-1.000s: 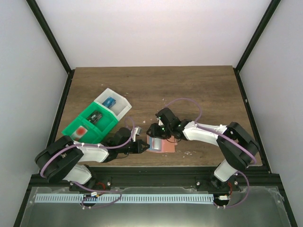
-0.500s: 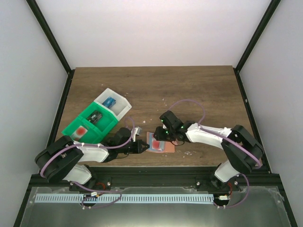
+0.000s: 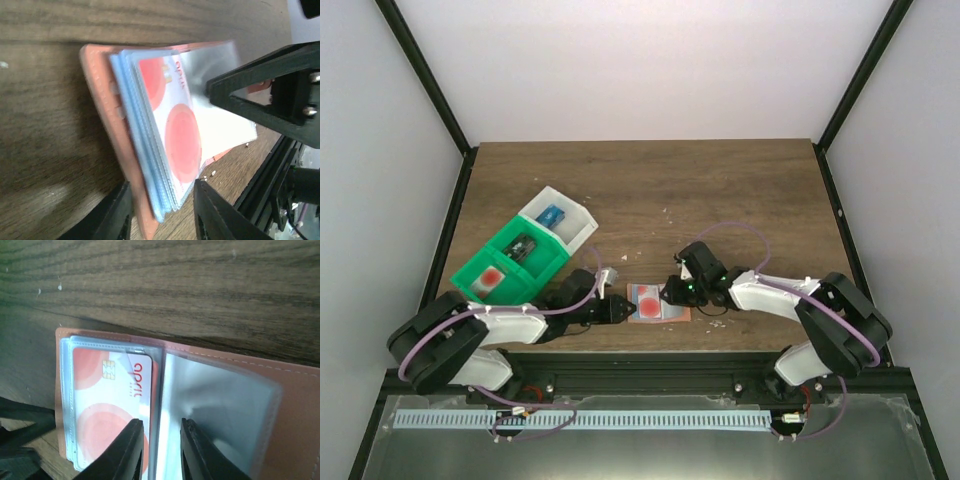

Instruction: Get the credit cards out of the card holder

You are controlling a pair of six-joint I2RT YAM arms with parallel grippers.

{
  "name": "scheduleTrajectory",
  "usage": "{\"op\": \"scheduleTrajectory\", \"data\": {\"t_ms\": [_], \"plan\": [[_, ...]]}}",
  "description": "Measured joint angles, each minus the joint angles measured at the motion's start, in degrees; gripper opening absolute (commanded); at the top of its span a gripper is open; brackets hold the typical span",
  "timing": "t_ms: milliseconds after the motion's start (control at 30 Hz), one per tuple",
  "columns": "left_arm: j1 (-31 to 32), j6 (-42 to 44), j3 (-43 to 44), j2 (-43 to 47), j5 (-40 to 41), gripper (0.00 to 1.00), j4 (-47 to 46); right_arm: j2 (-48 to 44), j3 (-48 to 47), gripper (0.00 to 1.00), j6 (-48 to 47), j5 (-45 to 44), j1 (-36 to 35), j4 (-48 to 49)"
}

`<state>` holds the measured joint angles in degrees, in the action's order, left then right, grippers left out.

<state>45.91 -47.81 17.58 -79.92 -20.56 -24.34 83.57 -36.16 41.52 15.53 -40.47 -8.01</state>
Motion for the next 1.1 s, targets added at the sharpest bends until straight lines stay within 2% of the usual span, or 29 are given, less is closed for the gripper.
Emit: {"op": "scheduleTrajectory", "data": {"t_ms": [100,200,267,367,467,600,800,1100], "plan": [[0.0,0.15,0.94,3.41,1.22,0.47,3.72,-0.09,2.12,0.13,-0.35,2.38,0.94,2.51],[0.0,0.31,3.04,7.21,2.56,0.49,6.91,-0.07,3.08,0.1,-0.7,3.98,1.07,4.68],[0.0,0.28,4.63,8.87,3.23,0.4,8.04,-0.04,3.58,0.1,-0.63,4.98,1.14,6.08],[0.0,-0.2,5.66,9.14,2.97,0.16,7.1,0.07,4.31,0.1,-0.5,6.71,1.46,8.26],[0.04,-0.68,5.66,6.12,1.62,0.06,5.09,0.31,4.5,0.11,-0.28,7.82,1.55,9.81],[0.07,-0.44,5.44,-0.17,-0.57,0.02,2.32,0.31,4.63,0.13,0.24,7.91,1.7,11.02],[0.11,0.31,4.72,-5.88,-2.43,0.02,-1.33,0.33,7.3,0.15,0.74,7.87,1.7,12.31],[0.11,1.31,3.8,-10.23,-3.72,0.01,-6.69,0.7,8.52,0.18,0.76,8.83,1.73,14.38]]}}
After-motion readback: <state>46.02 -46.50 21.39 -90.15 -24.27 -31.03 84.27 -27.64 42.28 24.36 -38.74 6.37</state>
